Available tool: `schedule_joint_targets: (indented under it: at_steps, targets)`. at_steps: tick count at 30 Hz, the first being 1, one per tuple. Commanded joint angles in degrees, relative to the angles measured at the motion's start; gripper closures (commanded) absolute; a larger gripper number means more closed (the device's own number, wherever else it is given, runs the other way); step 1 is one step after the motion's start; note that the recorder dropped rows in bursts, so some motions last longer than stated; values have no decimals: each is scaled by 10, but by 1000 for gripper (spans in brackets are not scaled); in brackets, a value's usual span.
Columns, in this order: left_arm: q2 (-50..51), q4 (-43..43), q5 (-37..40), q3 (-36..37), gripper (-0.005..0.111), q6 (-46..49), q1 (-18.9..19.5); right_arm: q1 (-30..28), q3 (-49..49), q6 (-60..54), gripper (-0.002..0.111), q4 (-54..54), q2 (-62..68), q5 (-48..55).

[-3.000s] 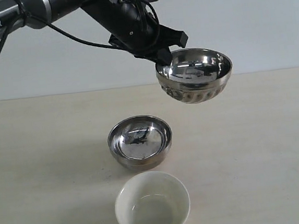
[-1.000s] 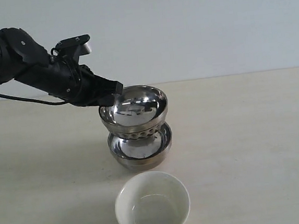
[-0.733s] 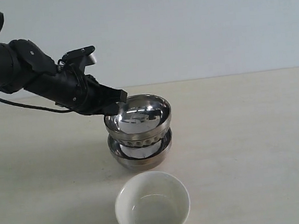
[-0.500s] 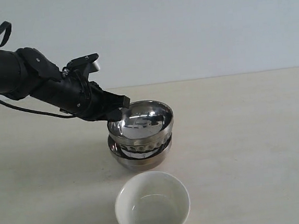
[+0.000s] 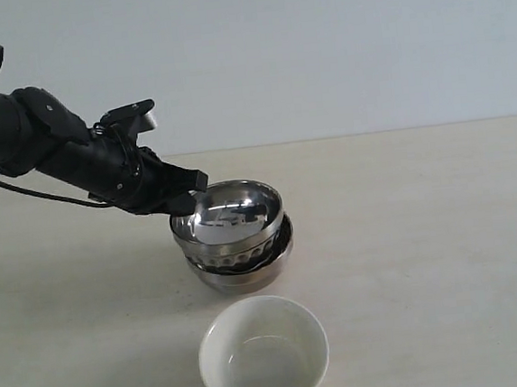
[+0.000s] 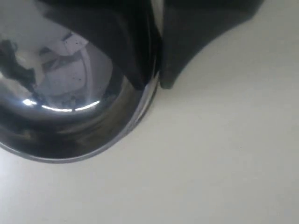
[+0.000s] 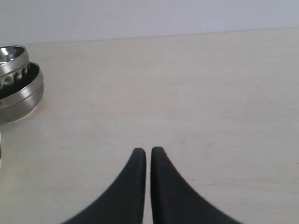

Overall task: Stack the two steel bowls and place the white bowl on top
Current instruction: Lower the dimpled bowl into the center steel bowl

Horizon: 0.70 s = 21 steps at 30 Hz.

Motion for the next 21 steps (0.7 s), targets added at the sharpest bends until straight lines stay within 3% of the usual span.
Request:
schedule_joint_targets:
  at_steps: [1, 21]
  targets:
    - [2, -12, 3, 2, 103, 11, 0, -4, 0, 0, 108, -3, 1, -5]
    - [3, -54, 9, 2, 103, 67, -2, -4, 0, 0, 108, -3, 1, -5]
